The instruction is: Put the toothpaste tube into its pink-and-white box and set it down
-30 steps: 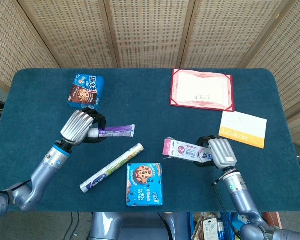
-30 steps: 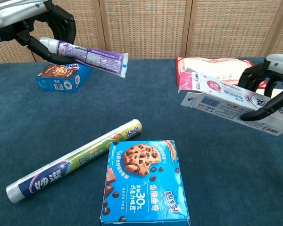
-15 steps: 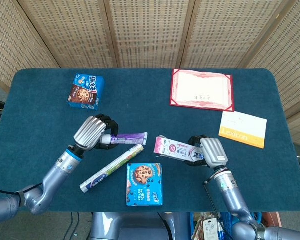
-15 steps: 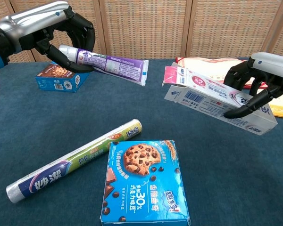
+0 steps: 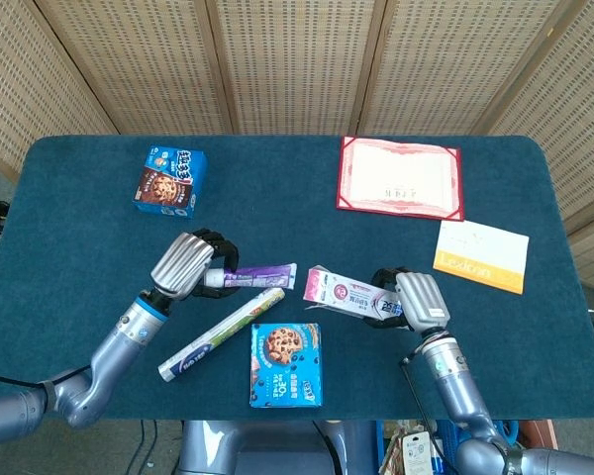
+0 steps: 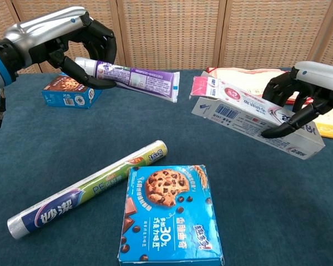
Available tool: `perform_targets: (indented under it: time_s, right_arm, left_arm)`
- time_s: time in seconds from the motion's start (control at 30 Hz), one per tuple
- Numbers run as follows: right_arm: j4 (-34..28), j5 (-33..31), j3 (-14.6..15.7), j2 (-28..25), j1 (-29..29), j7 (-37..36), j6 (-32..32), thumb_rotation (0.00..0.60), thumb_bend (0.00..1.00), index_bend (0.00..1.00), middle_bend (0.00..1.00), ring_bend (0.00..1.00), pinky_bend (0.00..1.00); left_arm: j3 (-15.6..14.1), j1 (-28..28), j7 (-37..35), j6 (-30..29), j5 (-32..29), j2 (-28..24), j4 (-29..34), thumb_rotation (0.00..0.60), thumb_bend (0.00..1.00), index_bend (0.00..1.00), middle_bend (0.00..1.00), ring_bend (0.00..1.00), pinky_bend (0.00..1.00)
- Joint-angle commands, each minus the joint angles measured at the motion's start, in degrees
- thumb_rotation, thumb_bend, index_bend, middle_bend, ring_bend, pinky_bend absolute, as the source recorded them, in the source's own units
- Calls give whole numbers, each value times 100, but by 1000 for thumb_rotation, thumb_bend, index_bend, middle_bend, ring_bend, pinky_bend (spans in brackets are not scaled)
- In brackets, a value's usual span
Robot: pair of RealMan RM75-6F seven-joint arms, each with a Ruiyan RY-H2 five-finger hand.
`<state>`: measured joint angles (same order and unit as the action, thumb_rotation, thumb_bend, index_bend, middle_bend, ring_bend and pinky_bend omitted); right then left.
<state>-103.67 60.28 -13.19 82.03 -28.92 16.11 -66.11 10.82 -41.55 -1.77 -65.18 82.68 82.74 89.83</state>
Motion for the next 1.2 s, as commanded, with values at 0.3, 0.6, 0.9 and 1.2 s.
perform_targets:
  time_s: [0.3, 0.6, 0.9, 1.2]
  right_arm:
    - [68, -66, 23, 12, -23, -72, 36, 600, 86, 592, 506, 389, 481]
    - [-8, -57, 14, -2, -42, -120, 21, 600, 87, 592, 506, 389, 481]
    - [-119, -87, -14, -49, -83, -105, 11, 600, 86, 592, 506, 389, 481]
    - [-136, -143, -14, -104, -95, -101, -20, 600, 87, 592, 506, 389, 481]
  left_arm:
    - [70, -44, -73, 43, -39, -26, 168, 600, 247, 907, 623, 466, 428]
    - [74, -97, 24, 147, -123, 35, 234, 600, 247, 907, 623, 466, 428]
    - [105, -134, 147, 169, -176, 75, 254, 600, 247, 907, 623, 466, 428]
    - [72, -87, 226, 124, -176, -5, 335, 600, 247, 907, 625, 466, 428]
